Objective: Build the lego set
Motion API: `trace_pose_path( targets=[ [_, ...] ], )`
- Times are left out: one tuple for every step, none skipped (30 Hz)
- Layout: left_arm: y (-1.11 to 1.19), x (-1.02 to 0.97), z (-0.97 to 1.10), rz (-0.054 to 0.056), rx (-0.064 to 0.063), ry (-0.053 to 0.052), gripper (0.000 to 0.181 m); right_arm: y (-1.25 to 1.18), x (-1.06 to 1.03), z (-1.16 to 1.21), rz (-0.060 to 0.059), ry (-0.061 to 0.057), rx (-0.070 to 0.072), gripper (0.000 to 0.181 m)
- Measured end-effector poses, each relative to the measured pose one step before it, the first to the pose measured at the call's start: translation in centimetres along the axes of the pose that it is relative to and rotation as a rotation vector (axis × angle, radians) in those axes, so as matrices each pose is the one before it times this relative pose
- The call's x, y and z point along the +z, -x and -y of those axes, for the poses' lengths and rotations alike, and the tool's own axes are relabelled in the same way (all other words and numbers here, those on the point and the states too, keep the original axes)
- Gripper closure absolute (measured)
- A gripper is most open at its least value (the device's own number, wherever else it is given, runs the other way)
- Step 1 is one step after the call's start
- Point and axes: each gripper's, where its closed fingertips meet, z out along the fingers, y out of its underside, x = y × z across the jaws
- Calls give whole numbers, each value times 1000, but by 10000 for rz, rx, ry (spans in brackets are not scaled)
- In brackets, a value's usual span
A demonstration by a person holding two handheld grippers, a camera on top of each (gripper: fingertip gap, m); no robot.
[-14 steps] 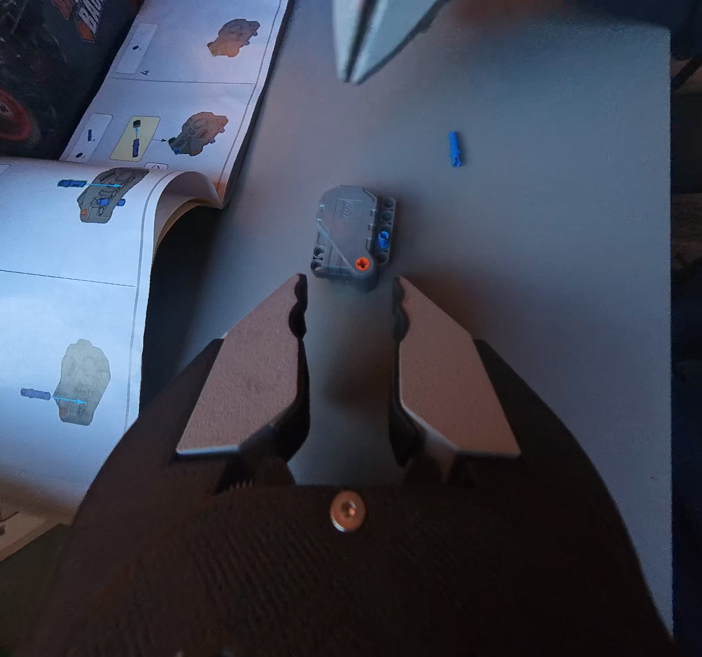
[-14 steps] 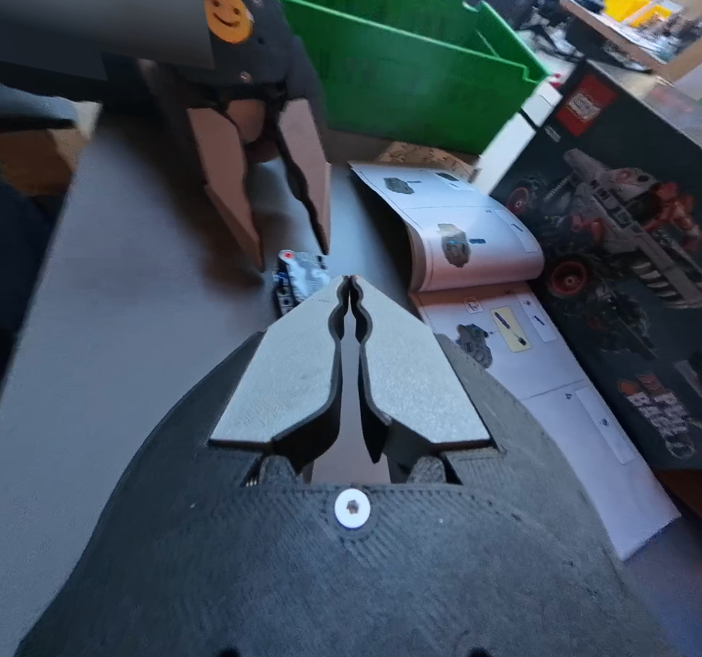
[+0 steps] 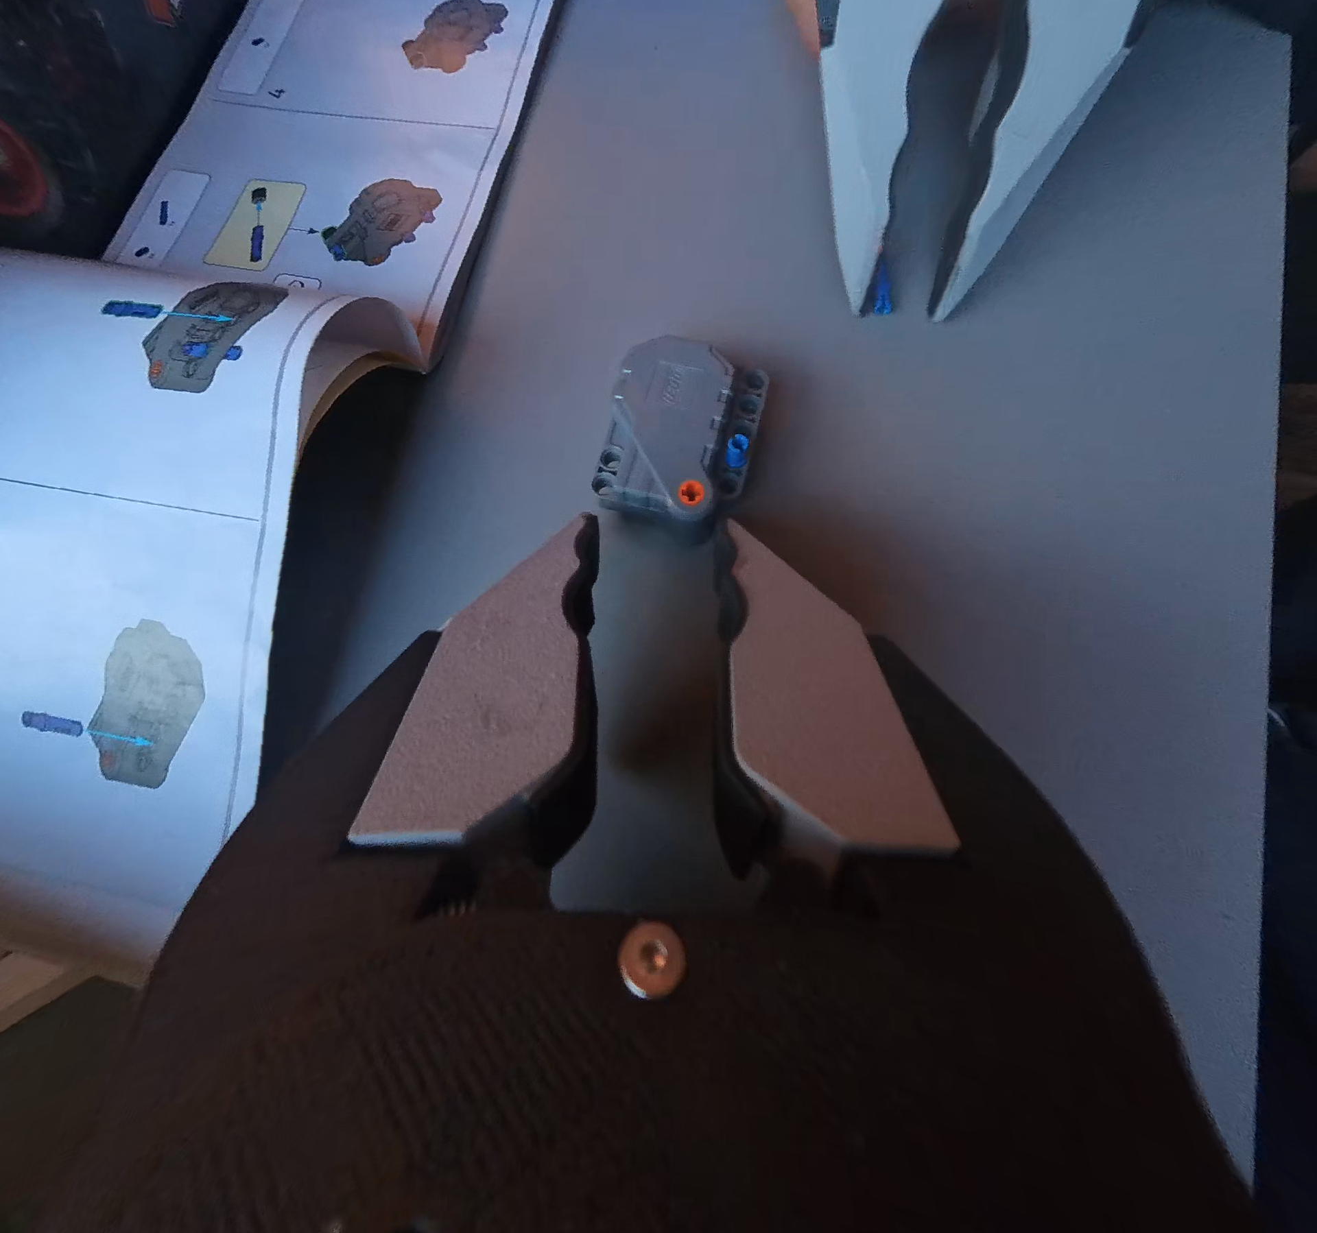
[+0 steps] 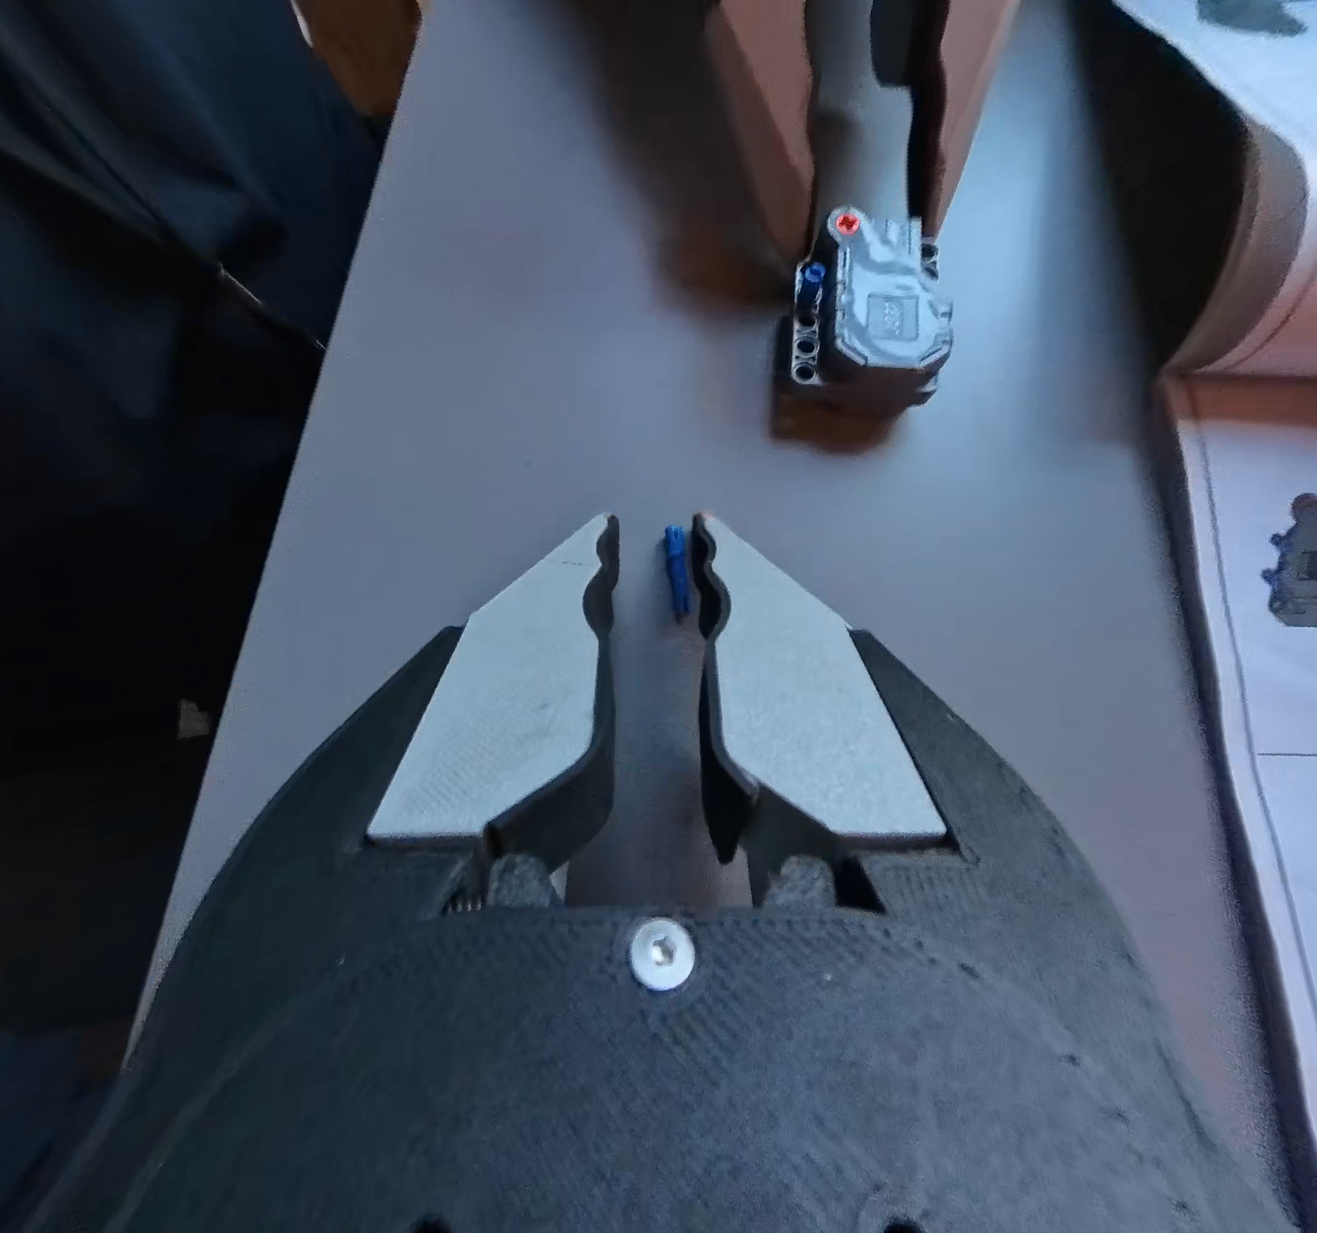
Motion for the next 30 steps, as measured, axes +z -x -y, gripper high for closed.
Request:
trace_pose_path(
  targets=[
    [63, -55, 27, 19, -37, -34, 152, -151, 32, 21, -87, -77, -18, 167],
    [-4, -74, 0, -11, -2, -18, 152, -242, -16, -75, -119, 13, -18, 173],
    [75, -123, -11, 48, 40, -4, 151, -123, -68, -93, -30, 25, -7, 180],
    [128, -169, 42, 90, 63, -35, 151, -6, -72, -65, 35, 1, 26, 180],
    [117, -214, 142, 67, 48, -80, 151, -67, -83, -71, -5, 15, 34, 180],
    [127, -253, 264, 71, 19, -125, 151, -212, -89, -30, -107, 26, 26, 180],
    [104, -315, 421, 93, 44, -207, 151, -501, -134, 195, -284, -70, 19, 180],
    [-19, -364, 557, 62, 95, -280, 153, -622, -226, 615, -339, -314, 37, 181],
    [-116, -342, 602, 24, 103, -302, 155, -494, -303, 1012, -226, -543, 81, 181],
    [-204, -257, 587, -22, 76, -296, 156, -420, -331, 1371, -154, -759, 136, 180],
    [-273, -160, 505, -89, 42, -238, 156, -442, -316, 1651, -135, -948, 218, 180],
    [-344, -86, 452, -151, 5, -210, 157, -338, -238, 1833, -4, -1080, 372, 181],
    [-456, -58, 529, -231, -57, -258, 157, -182, -100, 1913, 163, -1157, 568, 181],
    [-495, -73, 715, -281, -107, -372, 157, -151, 62, 1890, 215, -1203, 700, 181],
    [-423, -99, 885, -238, -124, -476, 158, -8, 211, 1607, 323, -1092, 717, 181],
    [-386, -109, 920, -217, -108, -489, 158, 174, 342, 1116, 404, -808, 611, 181],
    [-293, -81, 777, -173, -96, -400, 159, -18, 426, 743, 209, -602, 447, 181],
    [-75, -40, 613, -43, -79, -304, 159, -255, 490, 507, 20, -490, 363, 181],
    [112, -20, 400, 56, -60, -203, 159, -100, 566, 321, 106, -397, 387, 181],
    [220, -39, 283, 101, -86, -152, 159, 51, 607, 187, 184, -298, 365, 181],
    [193, -113, 293, 54, -125, -185, 159, -105, 582, 101, 37, -254, 233, 181],
    [83, -181, 264, -65, -175, -194, 159, -202, 524, -49, -61, -160, 114, 181],
    [153, -239, 269, -59, -265, -204, 159, -54, 482, -212, -11, -31, 47, 181],
    [323, -266, 302, 18, -328, -223, 159, 2, 409, -300, -4, 44, -15, 181],
    [318, -259, 289, -24, -357, -208, 159, -32, 314, -266, -44, 45, -71, 181],
    [199, -239, 247, -103, -378, -169, 159, 28, 229, -170, -13, 6, -76, 181],
    [87, -190, 192, -168, -355, -124, 159, 82, 151, -83, 40, -10, -36, 181],
    [40, -142, 139, -147, -294, -86, 159, 38, 71, 8, 9, -48, -28, 181],
    [-44, -107, 143, -151, -189, -87, 160, -27, 35, 34, -26, -53, -37, 181],
    [-134, -101, 149, -154, -97, -85, 165, -57, 3, -54, -41, 26, -33, 181]
  ],
)
